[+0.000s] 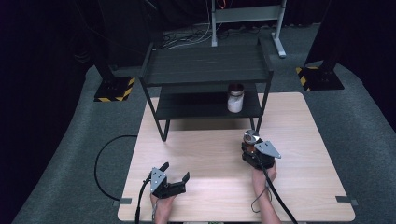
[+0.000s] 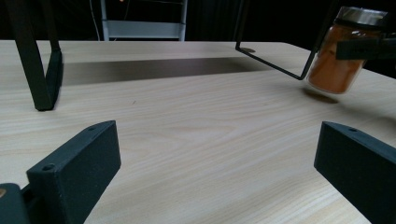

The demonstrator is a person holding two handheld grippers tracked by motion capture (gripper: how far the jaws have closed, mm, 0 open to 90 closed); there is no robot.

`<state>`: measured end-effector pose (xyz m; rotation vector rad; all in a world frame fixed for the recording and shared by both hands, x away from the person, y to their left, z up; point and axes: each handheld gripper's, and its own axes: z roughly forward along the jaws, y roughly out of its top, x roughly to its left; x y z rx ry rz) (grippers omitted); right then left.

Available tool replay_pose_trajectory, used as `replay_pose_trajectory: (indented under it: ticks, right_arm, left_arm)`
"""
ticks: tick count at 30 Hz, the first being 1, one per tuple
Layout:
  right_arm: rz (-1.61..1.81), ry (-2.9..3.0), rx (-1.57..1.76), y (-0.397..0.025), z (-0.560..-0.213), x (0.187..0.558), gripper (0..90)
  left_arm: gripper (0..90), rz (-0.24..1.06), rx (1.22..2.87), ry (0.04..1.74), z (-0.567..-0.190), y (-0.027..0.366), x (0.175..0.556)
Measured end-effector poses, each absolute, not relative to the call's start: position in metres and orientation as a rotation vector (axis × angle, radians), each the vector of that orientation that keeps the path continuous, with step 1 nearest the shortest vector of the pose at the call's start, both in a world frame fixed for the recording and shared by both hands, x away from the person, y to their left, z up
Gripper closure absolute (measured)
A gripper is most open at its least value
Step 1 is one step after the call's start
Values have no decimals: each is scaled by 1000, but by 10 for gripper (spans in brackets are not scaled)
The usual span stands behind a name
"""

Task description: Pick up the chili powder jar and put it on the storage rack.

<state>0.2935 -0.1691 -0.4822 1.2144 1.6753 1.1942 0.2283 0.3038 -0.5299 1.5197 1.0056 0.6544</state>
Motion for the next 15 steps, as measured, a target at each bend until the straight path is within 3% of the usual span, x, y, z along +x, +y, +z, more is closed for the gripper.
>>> replay_pose_trajectory:
  ticks: [15]
  right_arm:
    - [1209,1650,1186,-165,-441,289,307]
  left_arm:
    - [6,652,1515,1003,-531,305,228]
